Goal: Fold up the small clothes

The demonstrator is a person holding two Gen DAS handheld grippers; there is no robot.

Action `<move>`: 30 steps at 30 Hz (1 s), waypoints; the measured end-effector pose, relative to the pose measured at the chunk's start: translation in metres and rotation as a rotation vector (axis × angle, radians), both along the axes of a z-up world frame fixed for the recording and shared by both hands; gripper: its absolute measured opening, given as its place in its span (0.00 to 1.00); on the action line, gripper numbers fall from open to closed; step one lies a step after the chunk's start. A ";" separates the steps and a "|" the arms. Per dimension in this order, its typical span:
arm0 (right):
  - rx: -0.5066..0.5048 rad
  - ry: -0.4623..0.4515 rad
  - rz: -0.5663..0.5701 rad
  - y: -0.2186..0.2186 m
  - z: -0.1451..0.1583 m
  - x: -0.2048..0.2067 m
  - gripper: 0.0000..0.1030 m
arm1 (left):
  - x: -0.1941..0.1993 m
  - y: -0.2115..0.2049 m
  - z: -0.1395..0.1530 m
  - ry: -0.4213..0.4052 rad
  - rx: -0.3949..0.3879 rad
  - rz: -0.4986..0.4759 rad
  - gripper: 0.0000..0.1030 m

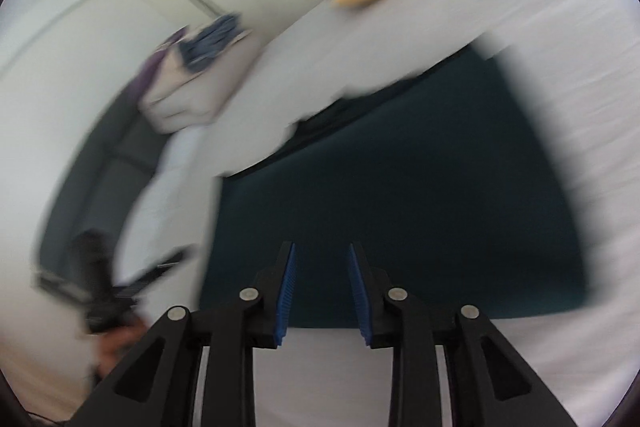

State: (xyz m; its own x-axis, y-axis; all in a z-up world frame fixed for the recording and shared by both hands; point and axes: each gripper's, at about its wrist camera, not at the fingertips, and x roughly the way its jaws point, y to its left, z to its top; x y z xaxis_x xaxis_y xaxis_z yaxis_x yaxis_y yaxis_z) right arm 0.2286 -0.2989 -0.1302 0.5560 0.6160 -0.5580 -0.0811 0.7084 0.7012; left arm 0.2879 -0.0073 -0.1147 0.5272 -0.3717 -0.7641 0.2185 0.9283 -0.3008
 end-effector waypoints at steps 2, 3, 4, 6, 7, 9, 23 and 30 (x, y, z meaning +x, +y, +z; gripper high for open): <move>0.044 0.045 0.041 0.029 -0.021 0.012 0.30 | 0.010 -0.012 -0.030 0.086 0.033 0.012 0.06; 0.048 0.082 0.074 0.046 -0.035 0.019 0.30 | 0.011 -0.011 -0.043 0.119 0.035 0.026 0.06; 0.047 0.109 0.091 0.057 -0.048 0.023 0.30 | 0.009 -0.006 -0.049 0.118 0.006 0.031 0.06; 0.025 0.123 0.082 0.059 -0.065 0.026 0.19 | 0.001 0.005 -0.053 0.117 -0.022 0.036 0.06; 0.040 0.114 0.067 0.051 -0.071 0.024 0.04 | -0.001 0.010 -0.053 0.121 -0.035 0.038 0.06; 0.094 0.132 0.008 0.027 -0.079 0.020 0.00 | -0.003 0.019 -0.055 0.130 -0.063 0.039 0.06; 0.068 0.017 -0.433 -0.107 -0.039 -0.060 0.18 | -0.028 0.042 -0.068 0.129 -0.145 0.072 0.06; 0.044 -0.039 -0.111 -0.001 -0.016 -0.006 0.36 | -0.032 0.040 -0.066 0.115 -0.104 0.081 0.06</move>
State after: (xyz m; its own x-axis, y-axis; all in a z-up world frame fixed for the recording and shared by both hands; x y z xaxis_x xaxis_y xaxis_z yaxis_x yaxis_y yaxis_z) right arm 0.2227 -0.2994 -0.1464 0.6430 0.5731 -0.5081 -0.0320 0.6829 0.7298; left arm 0.2555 0.0323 -0.1811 0.4697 -0.4119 -0.7808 0.1025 0.9039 -0.4152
